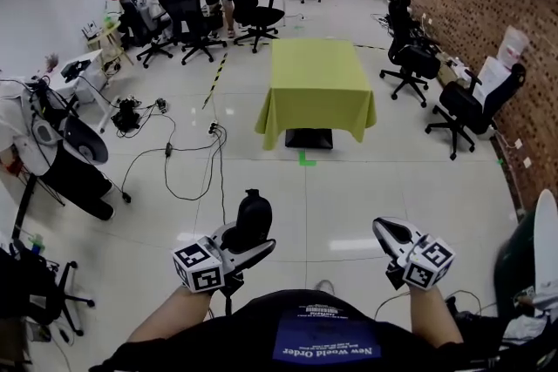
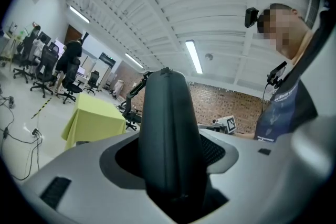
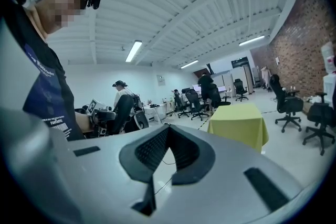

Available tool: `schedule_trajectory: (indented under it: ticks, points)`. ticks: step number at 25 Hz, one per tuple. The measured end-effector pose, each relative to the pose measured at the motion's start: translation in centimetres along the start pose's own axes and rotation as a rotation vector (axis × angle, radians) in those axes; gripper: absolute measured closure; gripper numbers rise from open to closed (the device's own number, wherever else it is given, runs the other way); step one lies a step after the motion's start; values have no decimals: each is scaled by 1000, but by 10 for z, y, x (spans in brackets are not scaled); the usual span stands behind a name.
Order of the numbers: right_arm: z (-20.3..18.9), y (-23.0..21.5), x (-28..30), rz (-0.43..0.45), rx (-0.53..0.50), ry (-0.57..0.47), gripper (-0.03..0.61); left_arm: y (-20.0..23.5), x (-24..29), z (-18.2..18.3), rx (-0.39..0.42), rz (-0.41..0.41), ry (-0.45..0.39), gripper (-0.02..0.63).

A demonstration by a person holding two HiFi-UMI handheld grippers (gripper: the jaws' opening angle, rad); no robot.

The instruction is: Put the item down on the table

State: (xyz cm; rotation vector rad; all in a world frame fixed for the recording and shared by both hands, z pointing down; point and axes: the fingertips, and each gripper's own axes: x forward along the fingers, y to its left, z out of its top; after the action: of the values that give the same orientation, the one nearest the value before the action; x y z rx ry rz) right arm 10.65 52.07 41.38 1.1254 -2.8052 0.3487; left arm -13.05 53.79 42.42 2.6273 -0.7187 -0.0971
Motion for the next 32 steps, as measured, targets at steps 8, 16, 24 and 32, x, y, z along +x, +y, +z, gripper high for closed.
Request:
schedule_trajectory:
  ticks: [8, 16, 24, 32]
  points:
    - [31, -110, 45, 119, -33, 20, 591, 39, 88, 33, -1, 99, -57, 325]
    - [68, -203, 71, 178, -50, 4, 591, 69, 168, 69, 24, 145, -95, 325]
    - [79, -258, 116, 161, -39, 11, 591, 128, 209, 89, 7, 129, -91, 325]
    - [104, -284, 227, 103, -41, -15, 591, 251, 214, 132, 24, 62, -66, 325]
